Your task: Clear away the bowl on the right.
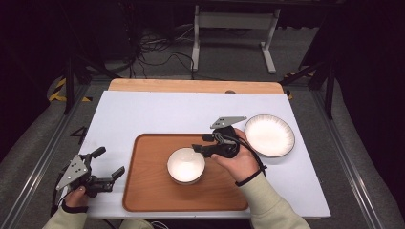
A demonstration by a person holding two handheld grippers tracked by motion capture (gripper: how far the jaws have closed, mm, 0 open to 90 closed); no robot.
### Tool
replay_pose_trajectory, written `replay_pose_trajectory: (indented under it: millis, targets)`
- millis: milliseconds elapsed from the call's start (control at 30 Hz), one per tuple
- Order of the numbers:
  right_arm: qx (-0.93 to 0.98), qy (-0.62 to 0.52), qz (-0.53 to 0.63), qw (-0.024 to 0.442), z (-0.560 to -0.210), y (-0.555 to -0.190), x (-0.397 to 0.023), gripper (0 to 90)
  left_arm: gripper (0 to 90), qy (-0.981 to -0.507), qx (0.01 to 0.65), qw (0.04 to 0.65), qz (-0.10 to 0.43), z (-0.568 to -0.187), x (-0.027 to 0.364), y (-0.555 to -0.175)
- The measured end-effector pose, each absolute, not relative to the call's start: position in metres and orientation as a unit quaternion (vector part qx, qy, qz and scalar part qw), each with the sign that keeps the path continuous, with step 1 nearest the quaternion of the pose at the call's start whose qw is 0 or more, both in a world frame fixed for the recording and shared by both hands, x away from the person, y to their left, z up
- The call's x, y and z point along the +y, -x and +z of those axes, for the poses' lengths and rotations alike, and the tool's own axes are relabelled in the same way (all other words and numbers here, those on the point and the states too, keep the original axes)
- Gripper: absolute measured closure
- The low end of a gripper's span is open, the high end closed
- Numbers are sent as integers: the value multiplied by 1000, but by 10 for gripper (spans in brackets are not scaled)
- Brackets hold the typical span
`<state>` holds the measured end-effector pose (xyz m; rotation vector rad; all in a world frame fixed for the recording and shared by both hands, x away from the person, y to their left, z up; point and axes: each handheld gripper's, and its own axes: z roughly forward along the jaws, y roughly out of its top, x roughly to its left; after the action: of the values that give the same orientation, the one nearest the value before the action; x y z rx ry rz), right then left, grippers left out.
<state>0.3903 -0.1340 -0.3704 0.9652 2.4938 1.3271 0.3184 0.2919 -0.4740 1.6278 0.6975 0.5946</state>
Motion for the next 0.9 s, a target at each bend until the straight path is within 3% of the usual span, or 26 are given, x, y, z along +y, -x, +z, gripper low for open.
replay_pose_trajectory:
  millis: [500,900]
  targets:
    - [778,-242,542,207,-365,-364,-170,266,3,-700,301,595,255,-474,292,-319]
    - [743,-208,586,248,-361,-349,-196,200,3,-700,301,596,254,-474,292,-319]
